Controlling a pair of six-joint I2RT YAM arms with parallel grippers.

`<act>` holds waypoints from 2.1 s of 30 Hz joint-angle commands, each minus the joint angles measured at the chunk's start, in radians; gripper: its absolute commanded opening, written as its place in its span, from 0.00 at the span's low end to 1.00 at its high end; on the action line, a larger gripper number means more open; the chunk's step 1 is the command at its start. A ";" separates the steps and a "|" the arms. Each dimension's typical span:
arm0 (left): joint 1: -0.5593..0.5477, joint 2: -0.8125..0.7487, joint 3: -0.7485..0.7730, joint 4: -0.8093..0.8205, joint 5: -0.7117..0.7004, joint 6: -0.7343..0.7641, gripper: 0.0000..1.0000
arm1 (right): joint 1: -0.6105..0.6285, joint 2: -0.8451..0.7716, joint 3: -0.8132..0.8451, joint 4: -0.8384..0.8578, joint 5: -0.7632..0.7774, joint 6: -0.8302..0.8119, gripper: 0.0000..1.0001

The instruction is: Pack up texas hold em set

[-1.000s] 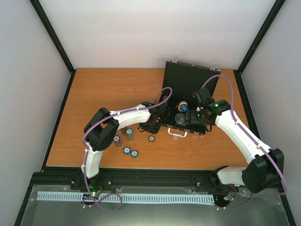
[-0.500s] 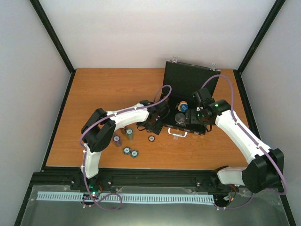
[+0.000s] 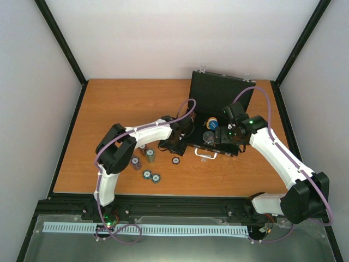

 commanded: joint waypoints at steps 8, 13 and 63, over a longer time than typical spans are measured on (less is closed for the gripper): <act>0.010 0.050 -0.051 0.066 0.020 0.005 0.75 | -0.009 -0.020 -0.002 -0.005 0.002 0.004 1.00; 0.010 0.068 -0.063 0.080 0.012 0.007 0.67 | -0.009 -0.022 -0.009 -0.003 -0.001 0.008 1.00; 0.012 -0.038 0.057 -0.057 -0.098 0.029 0.43 | -0.009 -0.010 -0.013 0.009 -0.007 0.008 1.00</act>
